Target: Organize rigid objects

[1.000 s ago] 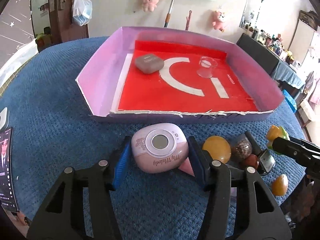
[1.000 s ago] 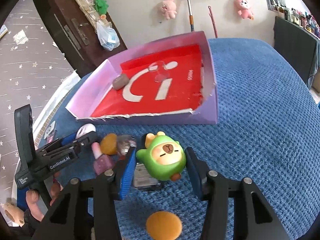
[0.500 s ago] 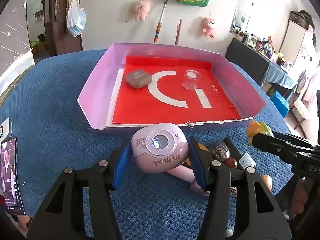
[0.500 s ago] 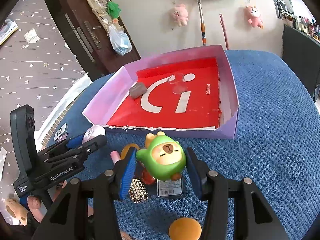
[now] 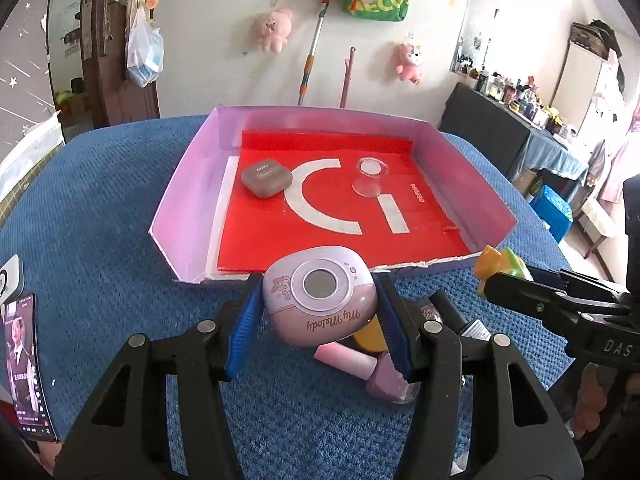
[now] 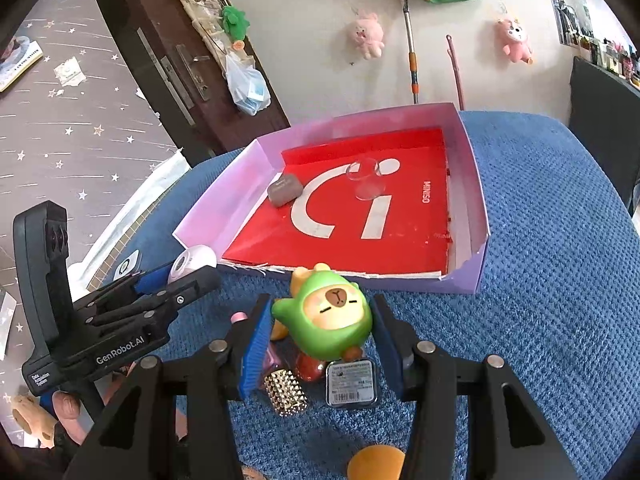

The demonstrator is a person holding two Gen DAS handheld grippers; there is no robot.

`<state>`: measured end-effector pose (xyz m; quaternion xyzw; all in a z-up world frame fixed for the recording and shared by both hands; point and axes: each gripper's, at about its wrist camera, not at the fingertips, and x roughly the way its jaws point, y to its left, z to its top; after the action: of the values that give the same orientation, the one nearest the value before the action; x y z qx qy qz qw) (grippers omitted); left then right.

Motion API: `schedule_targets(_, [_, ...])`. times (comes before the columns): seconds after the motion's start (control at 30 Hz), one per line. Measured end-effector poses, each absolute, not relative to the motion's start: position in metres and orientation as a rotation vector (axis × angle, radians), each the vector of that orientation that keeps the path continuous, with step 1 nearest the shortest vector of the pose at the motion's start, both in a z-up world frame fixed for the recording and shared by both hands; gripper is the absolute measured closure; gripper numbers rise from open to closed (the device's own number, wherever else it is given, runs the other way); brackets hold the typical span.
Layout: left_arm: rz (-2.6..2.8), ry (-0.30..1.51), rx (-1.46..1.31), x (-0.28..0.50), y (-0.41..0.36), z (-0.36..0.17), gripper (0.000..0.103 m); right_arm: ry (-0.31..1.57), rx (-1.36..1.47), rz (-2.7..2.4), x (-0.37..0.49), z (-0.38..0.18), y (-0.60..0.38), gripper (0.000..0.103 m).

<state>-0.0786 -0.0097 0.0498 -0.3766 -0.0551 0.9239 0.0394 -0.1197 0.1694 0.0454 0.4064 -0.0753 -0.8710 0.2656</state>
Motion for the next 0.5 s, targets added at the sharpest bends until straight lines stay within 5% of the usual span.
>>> schedule_targets(0.5, [2.827, -0.165, -1.150, -0.093, -0.007, 0.051, 0.050, -0.202, 1.082, -2.362, -0.130, 0.050, 0.167, 0.051])
